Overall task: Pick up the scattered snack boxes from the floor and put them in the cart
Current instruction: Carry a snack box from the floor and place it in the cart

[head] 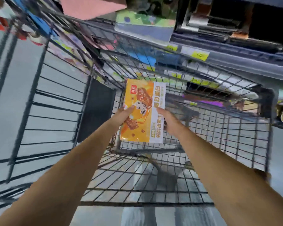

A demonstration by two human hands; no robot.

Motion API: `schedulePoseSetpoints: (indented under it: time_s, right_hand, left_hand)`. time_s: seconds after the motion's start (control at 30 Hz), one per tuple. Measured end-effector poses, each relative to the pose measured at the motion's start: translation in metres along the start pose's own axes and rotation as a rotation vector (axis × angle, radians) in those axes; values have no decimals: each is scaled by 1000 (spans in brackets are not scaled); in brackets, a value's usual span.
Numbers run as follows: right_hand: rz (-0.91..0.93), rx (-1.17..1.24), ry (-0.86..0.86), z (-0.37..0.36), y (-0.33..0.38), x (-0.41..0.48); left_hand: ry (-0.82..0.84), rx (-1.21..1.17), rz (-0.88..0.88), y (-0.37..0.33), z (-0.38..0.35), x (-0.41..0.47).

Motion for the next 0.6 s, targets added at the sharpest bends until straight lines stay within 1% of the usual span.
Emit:
schedulePoseSetpoints:
  time_s: [0.1,0.13,0.23,0.3,0.43,0.6]
  right_hand:
    - [-45,-3,-17,-18,-9,33]
    - [-57,12,-31,-22,-10,40]
    - [-92,42,-45,-34,-8,57]
    - [-116,37,-67,-40,-9,66]
    - [-109,55,-90,-55,-11,72]
    - [-99,20,-133,-55,-17,76]
  left_hand:
    - [-50,-50,65,16,-5,59]
    - [-51,-77,71,13,-6,63]
    - [-57,-166,72,-1,-6,57]
    - [-95,-189,80,1,-4,64]
    - [-155,-146,70,7,0,78]
    - [-161,-145,95,4,0,81]
Point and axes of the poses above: each hand's wrist, its own x-axis towards the middle knuckle, its own z-axis out of the back of the hand, y = z × x, the point moved 8 cm from there along x, towards the middle knuckle, and after that the axes turned 13 degrees about -y, right-handed, at the moved point
